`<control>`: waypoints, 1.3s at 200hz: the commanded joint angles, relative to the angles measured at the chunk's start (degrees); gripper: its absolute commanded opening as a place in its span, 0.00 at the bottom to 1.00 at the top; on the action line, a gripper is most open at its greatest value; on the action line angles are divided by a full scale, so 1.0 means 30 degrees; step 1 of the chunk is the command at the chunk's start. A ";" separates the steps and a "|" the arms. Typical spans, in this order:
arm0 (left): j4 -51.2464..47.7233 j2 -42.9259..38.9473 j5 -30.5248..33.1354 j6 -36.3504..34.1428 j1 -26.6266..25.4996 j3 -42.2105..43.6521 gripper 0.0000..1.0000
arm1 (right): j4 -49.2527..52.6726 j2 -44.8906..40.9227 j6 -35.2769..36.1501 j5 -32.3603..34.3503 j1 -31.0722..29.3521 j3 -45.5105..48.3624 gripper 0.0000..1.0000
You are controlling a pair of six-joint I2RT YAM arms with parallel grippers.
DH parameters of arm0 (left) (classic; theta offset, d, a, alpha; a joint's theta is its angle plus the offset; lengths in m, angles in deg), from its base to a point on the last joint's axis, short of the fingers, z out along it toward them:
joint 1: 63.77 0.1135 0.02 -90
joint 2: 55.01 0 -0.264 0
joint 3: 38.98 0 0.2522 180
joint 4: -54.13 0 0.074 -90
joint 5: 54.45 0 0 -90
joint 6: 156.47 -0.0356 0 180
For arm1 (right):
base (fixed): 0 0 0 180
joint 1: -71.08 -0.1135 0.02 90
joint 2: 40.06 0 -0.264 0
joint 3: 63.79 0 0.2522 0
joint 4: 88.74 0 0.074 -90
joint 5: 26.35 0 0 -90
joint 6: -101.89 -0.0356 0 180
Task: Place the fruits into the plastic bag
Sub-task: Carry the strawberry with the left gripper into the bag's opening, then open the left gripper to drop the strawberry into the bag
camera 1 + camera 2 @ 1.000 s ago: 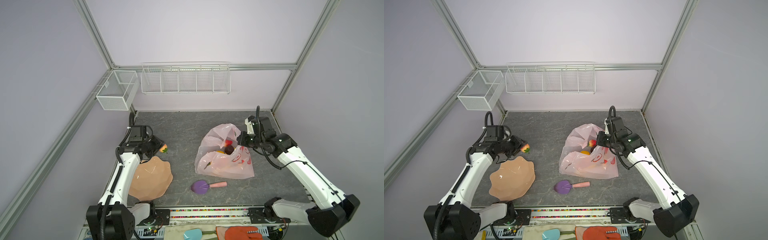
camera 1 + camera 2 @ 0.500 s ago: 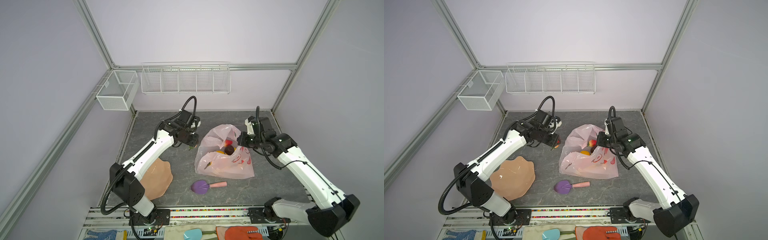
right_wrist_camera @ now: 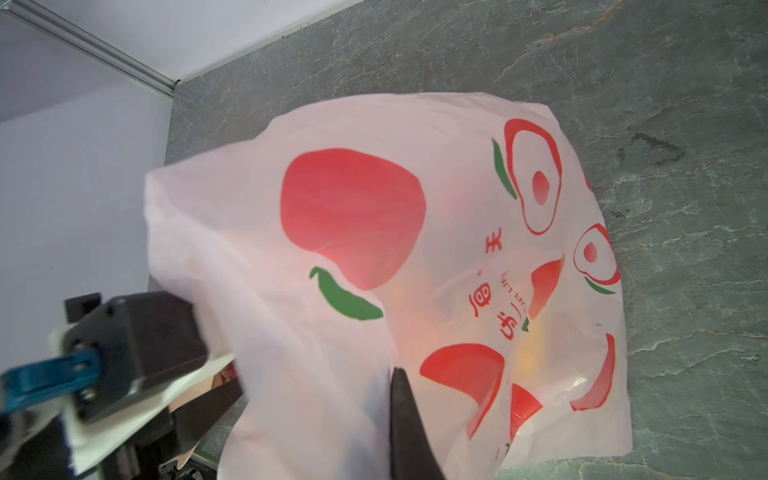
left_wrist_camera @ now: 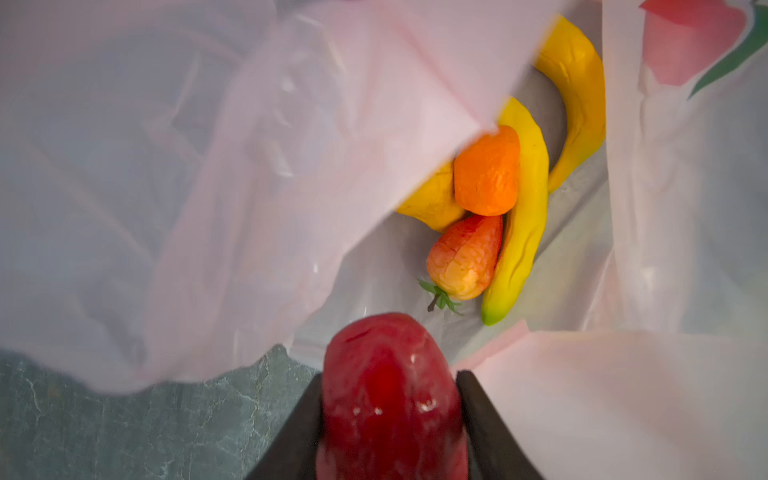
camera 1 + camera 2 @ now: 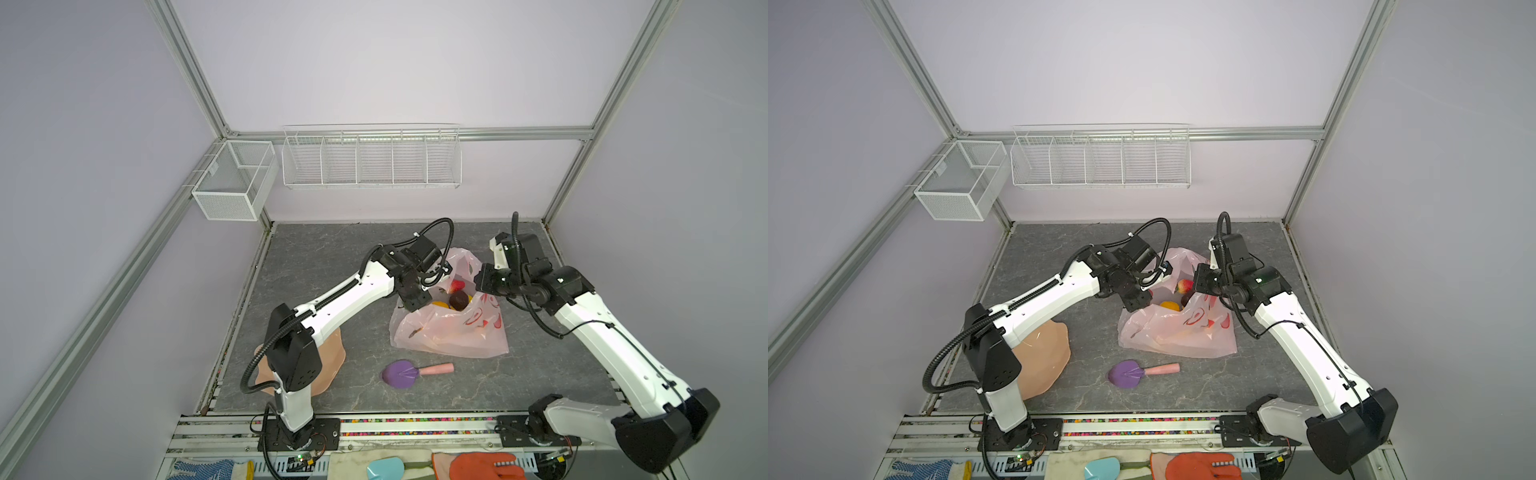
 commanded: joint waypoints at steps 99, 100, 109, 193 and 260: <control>0.2098 0.4955 -0.2822 0.2959 -0.1515 -0.4914 0.55 | -0.0066 0.0426 -0.0168 -0.0143 0.0120 -0.0402 0.06; 0.2193 0.4950 -0.2829 0.3054 -0.1500 -0.4889 0.55 | -0.0075 0.0449 -0.0181 -0.0173 0.0138 -0.0381 0.06; 0.2899 0.4906 -0.2890 0.3863 -0.1446 -0.4690 0.60 | -0.0109 0.0500 -0.0237 -0.0184 0.0150 -0.0381 0.06; 0.7333 -0.0970 -0.3787 0.8409 0.0431 0.0618 1.00 | -0.0175 -0.0019 -0.0423 -0.0043 0.0418 0.0180 0.06; 1.0703 -0.7442 -0.2962 0.9421 0.0853 0.6706 1.00 | 0.0503 -0.0256 0.0146 -0.0124 0.0784 0.0273 0.06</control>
